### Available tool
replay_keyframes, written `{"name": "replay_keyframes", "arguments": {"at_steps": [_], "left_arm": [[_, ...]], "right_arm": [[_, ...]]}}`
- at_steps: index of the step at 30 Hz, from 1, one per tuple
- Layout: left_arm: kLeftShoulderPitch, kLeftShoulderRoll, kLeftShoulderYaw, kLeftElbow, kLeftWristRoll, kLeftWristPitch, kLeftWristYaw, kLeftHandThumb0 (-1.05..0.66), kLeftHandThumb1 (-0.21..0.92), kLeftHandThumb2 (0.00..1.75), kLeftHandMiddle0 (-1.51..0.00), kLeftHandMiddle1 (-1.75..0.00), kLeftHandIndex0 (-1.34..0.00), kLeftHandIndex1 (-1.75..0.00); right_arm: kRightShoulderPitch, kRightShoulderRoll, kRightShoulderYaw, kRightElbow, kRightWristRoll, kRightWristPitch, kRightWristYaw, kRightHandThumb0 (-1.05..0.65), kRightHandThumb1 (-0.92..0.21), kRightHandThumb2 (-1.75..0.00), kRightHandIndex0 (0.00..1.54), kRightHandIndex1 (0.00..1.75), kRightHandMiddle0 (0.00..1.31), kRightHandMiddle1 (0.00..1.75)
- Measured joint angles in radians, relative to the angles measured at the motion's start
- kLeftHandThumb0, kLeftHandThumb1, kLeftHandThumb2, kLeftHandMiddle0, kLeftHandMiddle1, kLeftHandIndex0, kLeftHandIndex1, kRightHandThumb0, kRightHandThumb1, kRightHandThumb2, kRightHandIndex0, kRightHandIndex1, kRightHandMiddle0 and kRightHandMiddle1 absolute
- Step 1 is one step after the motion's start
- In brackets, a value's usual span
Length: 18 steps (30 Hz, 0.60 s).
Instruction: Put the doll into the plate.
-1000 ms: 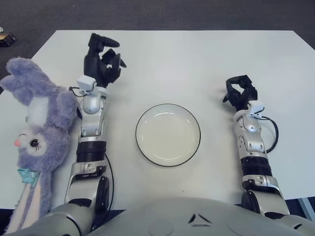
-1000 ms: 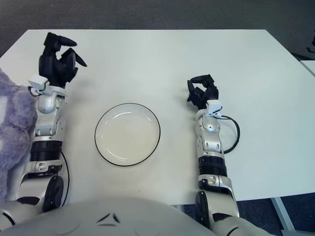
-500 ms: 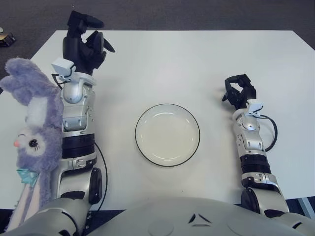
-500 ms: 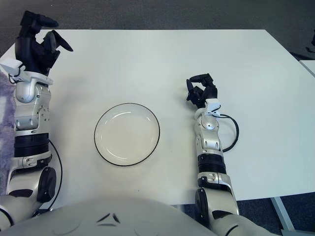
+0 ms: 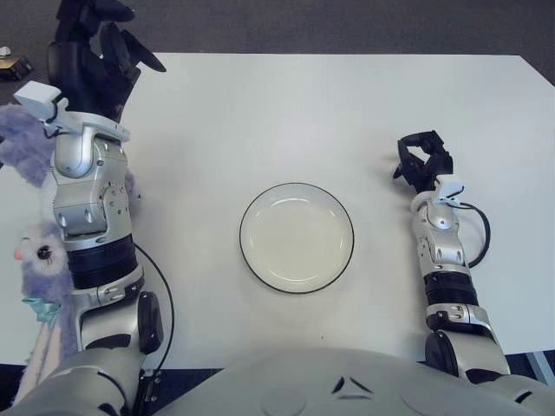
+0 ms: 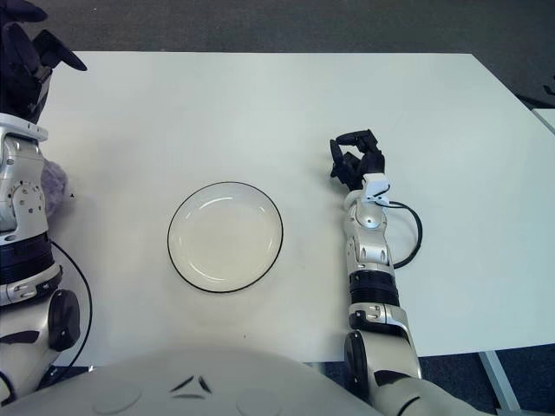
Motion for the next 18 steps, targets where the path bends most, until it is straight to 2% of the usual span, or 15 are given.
{"name": "replay_keyframes", "arguments": {"at_steps": [7, 12, 18], "left_arm": [[-0.008, 0.001, 0.012, -0.002, -0.006, 0.004, 0.007, -0.36, 0.85, 0.61, -0.71, -1.75, -0.25, -1.75], [-0.008, -0.019, 0.019, -0.031, 0.006, 0.004, 0.064, -0.36, 0.85, 0.61, -0.7, -1.75, -0.26, -1.74], [-0.002, -0.026, 0.018, -0.046, 0.07, -0.034, 0.106, -0.35, 0.87, 0.52, -0.65, -1.73, -0.29, -1.69]], "right_arm": [[-0.003, -0.002, -0.002, 0.001, 0.0, 0.003, -0.001, -0.36, -0.92, -0.34, 0.9, 1.75, 0.39, 1.56], [-0.01, -0.003, -0.002, 0.008, 0.0, 0.004, 0.002, -0.36, -0.92, -0.35, 0.89, 1.75, 0.38, 1.56], [-0.013, -0.004, -0.003, 0.012, 0.0, 0.004, 0.004, -0.36, -0.92, -0.35, 0.88, 1.75, 0.38, 1.57]]}}
